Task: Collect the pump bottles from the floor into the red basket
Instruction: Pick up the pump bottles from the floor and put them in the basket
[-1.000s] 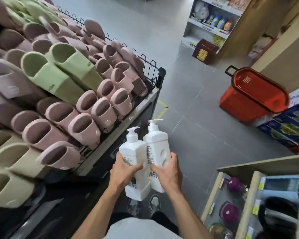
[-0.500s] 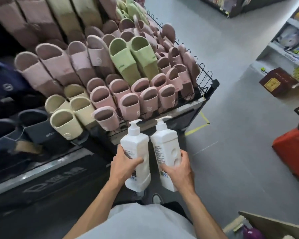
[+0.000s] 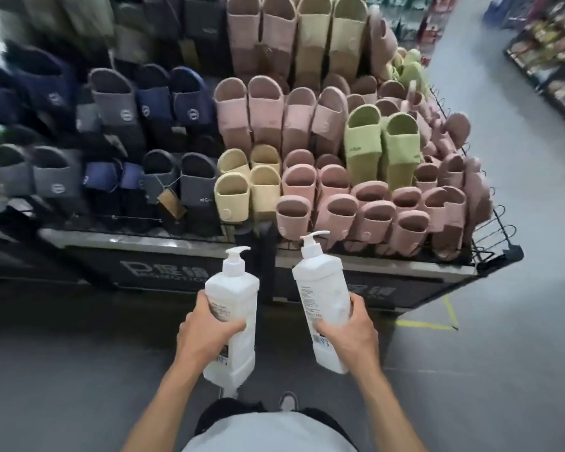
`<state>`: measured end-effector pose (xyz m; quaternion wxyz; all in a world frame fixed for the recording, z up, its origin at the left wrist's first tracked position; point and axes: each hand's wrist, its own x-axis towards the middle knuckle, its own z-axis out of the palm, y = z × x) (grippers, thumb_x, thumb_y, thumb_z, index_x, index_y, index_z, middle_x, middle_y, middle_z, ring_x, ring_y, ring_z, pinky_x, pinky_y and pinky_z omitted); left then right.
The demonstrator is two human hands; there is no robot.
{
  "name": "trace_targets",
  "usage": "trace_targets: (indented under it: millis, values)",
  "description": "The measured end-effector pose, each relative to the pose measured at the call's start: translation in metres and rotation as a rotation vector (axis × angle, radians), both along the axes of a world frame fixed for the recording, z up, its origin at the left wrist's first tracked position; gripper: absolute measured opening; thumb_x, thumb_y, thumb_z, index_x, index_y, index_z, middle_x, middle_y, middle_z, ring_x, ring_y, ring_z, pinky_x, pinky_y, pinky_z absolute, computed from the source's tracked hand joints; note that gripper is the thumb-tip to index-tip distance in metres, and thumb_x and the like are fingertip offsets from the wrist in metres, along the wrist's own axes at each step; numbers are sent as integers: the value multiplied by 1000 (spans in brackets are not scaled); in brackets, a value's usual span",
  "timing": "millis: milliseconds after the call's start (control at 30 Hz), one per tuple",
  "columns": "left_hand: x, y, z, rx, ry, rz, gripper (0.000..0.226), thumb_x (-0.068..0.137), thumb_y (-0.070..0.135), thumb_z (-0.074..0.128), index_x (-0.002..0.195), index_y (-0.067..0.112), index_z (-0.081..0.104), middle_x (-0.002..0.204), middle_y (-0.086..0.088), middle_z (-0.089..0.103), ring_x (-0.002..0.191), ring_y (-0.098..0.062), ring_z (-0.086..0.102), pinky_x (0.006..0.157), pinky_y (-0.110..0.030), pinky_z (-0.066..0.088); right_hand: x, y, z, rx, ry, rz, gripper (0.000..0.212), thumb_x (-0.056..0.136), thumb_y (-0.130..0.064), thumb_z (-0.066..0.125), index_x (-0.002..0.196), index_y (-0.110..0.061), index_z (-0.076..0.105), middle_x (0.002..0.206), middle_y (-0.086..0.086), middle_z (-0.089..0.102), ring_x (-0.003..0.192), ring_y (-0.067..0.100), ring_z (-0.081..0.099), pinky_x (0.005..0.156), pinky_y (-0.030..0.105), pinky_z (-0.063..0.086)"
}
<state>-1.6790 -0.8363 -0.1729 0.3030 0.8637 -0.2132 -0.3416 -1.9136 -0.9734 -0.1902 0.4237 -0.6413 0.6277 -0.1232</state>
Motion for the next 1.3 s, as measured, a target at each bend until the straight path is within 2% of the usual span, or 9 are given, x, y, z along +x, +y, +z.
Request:
trace_targets:
  millis: [167,267,367,500,633,767,933,1200,1300]
  values:
    - [51,55,5,-65,16,257,65,61,34,86,113,35,48,97,15,66,88,-12,63,82,-43,55,72,2,5,-53,24,263,73,66,-40,86,122,-43,39,107,-15,57,99,14,57,80,33,43]
    - [85,103,5,-102,43,420,75,47,42,82,114,35,48,98,15,66,93,-18,65,86,-46,55,124,11,1,-50,40,395,76,65,-46,86,120,-45,34,106,-18,53,102,13,57,86,39,50]
    - [115,152,2,-143,43,554,77,39,43,79,109,32,49,98,12,67,94,-20,66,86,-44,55,176,30,-2,-64,40,501,76,65,-45,85,123,-41,36,107,-15,54,101,13,57,90,43,51]
    - [142,209,-3,-169,17,735,69,52,29,89,112,30,55,95,9,69,86,-15,66,78,-37,54,242,61,-3,-83,6,634,74,66,-44,85,116,-45,32,107,-14,53,103,14,55,90,42,50]
    - [159,261,-17,-152,-12,919,69,38,50,80,100,32,55,90,10,72,85,-20,70,82,-45,56,304,90,-4,-81,-33,774,73,65,-43,86,116,-47,34,100,-24,52,101,12,55,87,38,50]
    - [171,300,-7,-113,-69,1023,75,38,51,76,106,31,51,88,13,69,85,-20,67,80,-39,53,363,121,0,-88,-51,909,71,68,-40,86,117,-46,35,96,-27,50,99,12,54,82,34,44]
    - [193,338,-3,-96,-82,1181,80,34,58,71,107,30,51,91,12,68,87,-25,66,82,-40,53,433,153,-3,-48,-53,1056,72,62,-43,85,115,-51,38,100,-28,56,97,11,60,85,40,53]
    - [259,368,5,-96,-121,1376,77,36,55,74,106,29,53,90,10,69,83,-19,68,79,-40,56,555,197,-6,-82,-59,1322,73,65,-41,85,123,-40,40,93,-27,53,92,13,60,82,38,55]
    - [285,379,10,-110,-132,1414,78,37,52,76,108,28,55,91,10,70,83,-15,68,75,-38,57,596,216,0,-71,-69,1380,73,66,-41,84,126,-37,43,96,-22,56,93,15,59,80,36,47]
